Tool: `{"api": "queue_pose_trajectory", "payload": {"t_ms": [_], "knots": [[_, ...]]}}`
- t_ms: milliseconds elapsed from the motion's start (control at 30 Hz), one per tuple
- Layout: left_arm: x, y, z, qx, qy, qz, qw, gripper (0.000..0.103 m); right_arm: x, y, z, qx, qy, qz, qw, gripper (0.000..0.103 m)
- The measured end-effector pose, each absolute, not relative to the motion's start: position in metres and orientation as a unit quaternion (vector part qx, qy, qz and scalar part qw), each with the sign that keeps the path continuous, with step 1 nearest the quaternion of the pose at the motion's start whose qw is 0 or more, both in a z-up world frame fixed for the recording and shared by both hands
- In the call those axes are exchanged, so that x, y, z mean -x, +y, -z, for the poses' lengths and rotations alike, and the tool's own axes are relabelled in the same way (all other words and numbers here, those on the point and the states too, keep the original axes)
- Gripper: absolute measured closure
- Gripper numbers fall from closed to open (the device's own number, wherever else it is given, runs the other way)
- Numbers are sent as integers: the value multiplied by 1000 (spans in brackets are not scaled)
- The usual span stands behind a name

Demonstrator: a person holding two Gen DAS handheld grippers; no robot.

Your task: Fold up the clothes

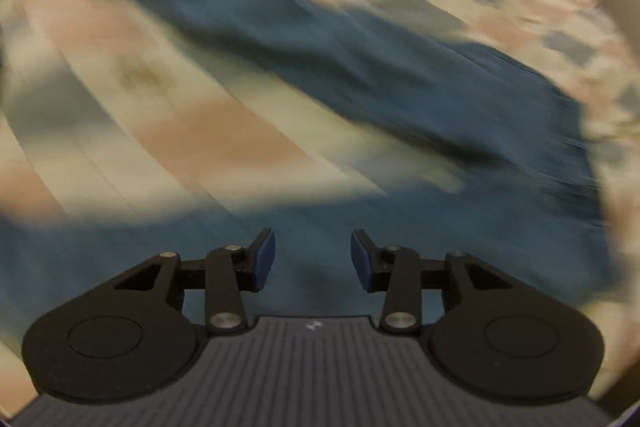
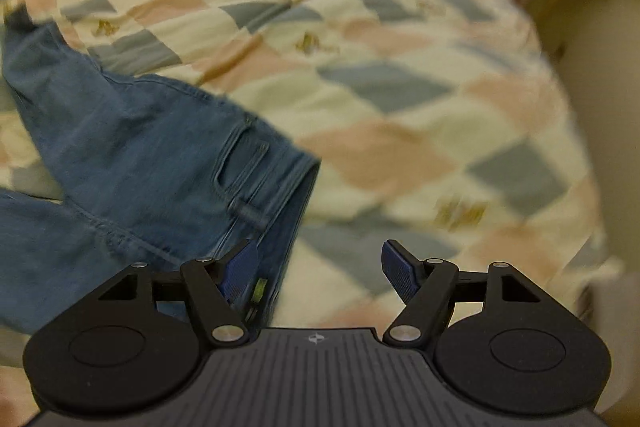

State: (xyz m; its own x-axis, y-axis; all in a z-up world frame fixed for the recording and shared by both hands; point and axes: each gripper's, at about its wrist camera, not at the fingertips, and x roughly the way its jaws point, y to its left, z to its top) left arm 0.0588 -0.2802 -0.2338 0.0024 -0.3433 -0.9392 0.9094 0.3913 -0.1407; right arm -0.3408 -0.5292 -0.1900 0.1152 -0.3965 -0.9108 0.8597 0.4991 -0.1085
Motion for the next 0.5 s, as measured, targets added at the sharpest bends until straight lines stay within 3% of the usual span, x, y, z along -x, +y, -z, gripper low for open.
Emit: {"api": "queue_pose_trajectory", "payload": {"t_ms": [200,367,500], "knots": [[100,-228,280,-44,665,417,618,63,390,-539,207,-286,461,354,762,32],[227,-223,328,144,692,344,618,54,414,-569,244,-308,455,252,796,32],[284,-231,368,281,687,280,608,54,436,-593,267,-356,439,210,798,32]]}}
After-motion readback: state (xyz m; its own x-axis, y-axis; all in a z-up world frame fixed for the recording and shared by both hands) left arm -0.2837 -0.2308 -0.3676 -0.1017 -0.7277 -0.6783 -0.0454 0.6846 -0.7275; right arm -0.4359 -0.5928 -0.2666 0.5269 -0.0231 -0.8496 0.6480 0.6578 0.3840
